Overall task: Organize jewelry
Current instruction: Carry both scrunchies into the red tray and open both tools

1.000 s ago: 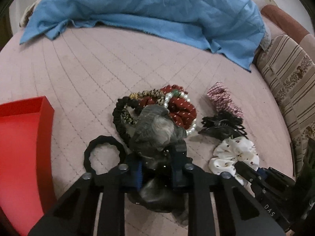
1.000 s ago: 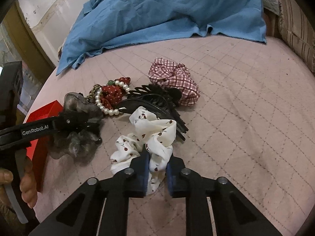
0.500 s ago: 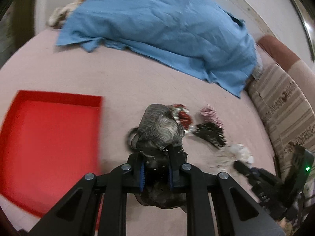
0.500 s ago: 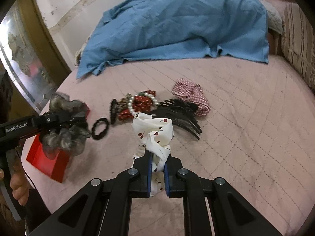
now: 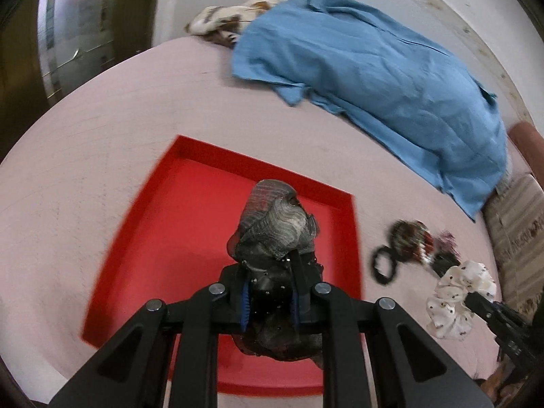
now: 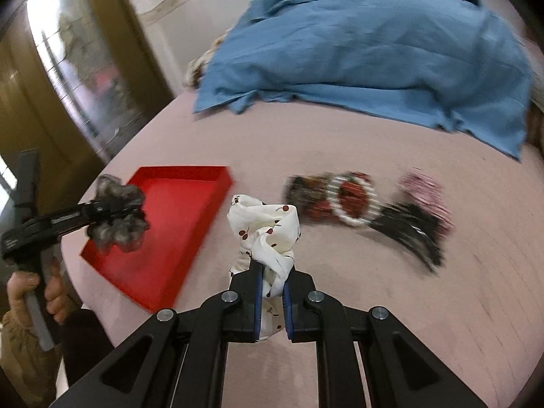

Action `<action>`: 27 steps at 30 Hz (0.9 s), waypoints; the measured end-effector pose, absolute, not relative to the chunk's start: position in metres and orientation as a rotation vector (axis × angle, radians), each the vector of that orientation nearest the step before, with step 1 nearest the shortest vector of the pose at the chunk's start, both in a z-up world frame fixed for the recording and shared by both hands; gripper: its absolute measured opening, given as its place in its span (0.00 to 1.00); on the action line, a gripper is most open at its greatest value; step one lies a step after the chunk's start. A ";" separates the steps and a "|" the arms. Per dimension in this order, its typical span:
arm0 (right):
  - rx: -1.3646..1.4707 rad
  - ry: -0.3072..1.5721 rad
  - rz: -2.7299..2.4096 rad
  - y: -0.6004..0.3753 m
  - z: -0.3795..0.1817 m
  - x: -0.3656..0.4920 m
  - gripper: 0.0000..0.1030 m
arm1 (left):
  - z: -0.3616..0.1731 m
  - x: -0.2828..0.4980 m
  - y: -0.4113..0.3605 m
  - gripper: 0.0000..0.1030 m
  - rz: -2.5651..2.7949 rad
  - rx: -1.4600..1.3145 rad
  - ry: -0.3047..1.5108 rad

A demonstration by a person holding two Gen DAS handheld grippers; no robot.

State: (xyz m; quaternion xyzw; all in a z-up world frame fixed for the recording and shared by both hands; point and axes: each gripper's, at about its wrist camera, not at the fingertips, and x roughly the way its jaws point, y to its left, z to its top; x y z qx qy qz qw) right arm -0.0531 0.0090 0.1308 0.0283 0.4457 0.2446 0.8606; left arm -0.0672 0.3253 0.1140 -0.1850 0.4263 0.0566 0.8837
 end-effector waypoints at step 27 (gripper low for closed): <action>-0.007 1.075 0.663 0.182 0.071 0.053 0.15 | 0.076 0.017 0.389 0.41 0.152 -0.357 0.920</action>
